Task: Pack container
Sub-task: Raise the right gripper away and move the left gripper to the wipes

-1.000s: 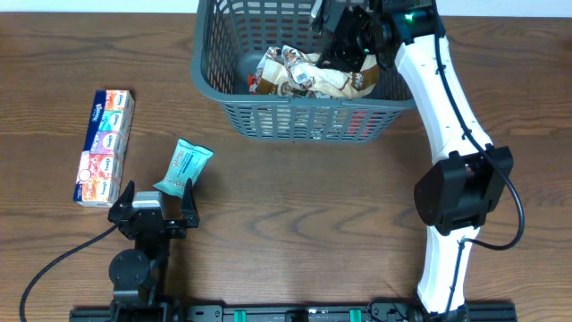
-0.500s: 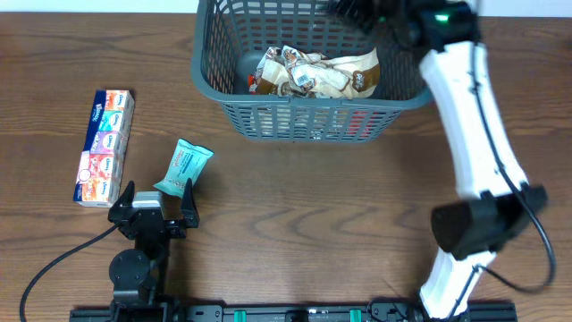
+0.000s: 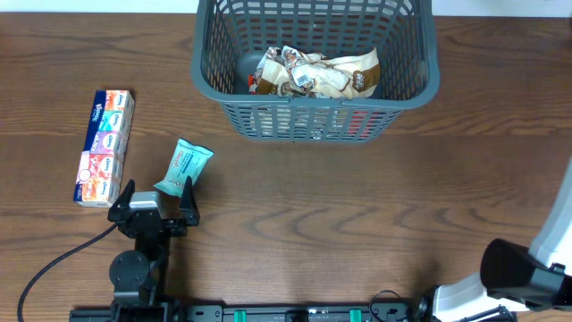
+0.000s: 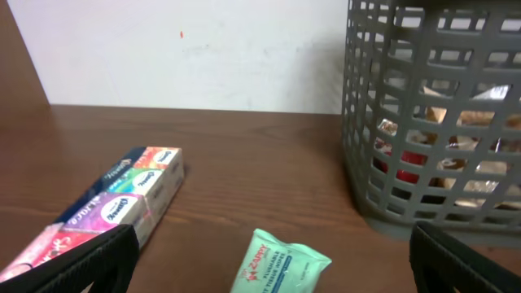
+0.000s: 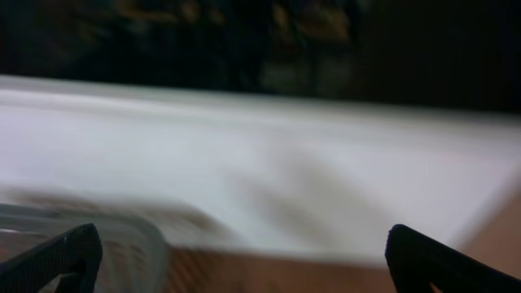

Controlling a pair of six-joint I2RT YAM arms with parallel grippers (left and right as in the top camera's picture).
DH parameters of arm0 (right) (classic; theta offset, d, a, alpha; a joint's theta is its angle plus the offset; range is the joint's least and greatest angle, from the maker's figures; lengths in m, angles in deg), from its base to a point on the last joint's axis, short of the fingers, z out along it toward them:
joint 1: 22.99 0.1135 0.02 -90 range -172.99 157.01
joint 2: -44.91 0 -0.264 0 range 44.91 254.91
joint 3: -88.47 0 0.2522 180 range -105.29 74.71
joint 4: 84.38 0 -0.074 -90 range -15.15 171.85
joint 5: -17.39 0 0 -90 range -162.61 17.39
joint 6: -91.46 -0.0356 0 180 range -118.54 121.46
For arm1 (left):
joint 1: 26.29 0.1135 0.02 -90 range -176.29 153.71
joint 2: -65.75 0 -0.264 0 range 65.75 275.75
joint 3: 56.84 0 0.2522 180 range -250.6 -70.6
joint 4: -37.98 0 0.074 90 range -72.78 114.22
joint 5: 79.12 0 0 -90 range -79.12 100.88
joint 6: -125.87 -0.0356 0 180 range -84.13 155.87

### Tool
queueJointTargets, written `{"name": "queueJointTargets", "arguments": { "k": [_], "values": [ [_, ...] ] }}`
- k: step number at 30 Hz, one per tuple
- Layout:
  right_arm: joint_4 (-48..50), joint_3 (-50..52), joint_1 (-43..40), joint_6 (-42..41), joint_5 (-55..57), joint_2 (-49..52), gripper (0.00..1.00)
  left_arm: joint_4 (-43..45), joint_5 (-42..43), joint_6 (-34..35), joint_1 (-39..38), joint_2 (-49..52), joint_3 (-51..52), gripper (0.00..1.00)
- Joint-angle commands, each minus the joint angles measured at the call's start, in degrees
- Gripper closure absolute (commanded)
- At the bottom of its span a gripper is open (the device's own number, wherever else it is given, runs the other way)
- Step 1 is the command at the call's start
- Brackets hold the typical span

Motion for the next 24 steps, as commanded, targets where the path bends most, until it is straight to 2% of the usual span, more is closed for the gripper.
{"name": "queueJointTargets", "arguments": {
  "k": [1,6,13,17,21,24],
  "values": [
    [-4.2,-0.1,-5.0,-6.4,0.1,0.9,0.01,-2.0,-0.1,5.6,0.1,1.2,-5.2,0.01],
    [-14.6,0.1,-9.5,-6.3,1.4,4.3,0.01,-13.3,-1.0,4.4,0.1,11.0,-20.3,0.01],
    [-25.0,0.1,-10.0,-3.5,1.6,12.9,0.01,-33.2,-0.9,1.6,0.1,35.9,-49.0,0.01],
    [-28.4,0.1,-9.6,-2.6,1.9,18.9,0.01,-49.6,-0.9,0.7,0.1,50.9,-65.2,0.01],
    [-28.9,0.8,-9.2,-2.5,4.2,23.0,0.01,-60.3,-0.9,-1.1,0.1,61.7,-73.7,0.01],
    [-28.8,1.9,-8.9,-2.4,6.0,24.6,0.01,-63.0,-0.9,-1.3,0.1,66.8,-74.4,0.01]
  ]
}}
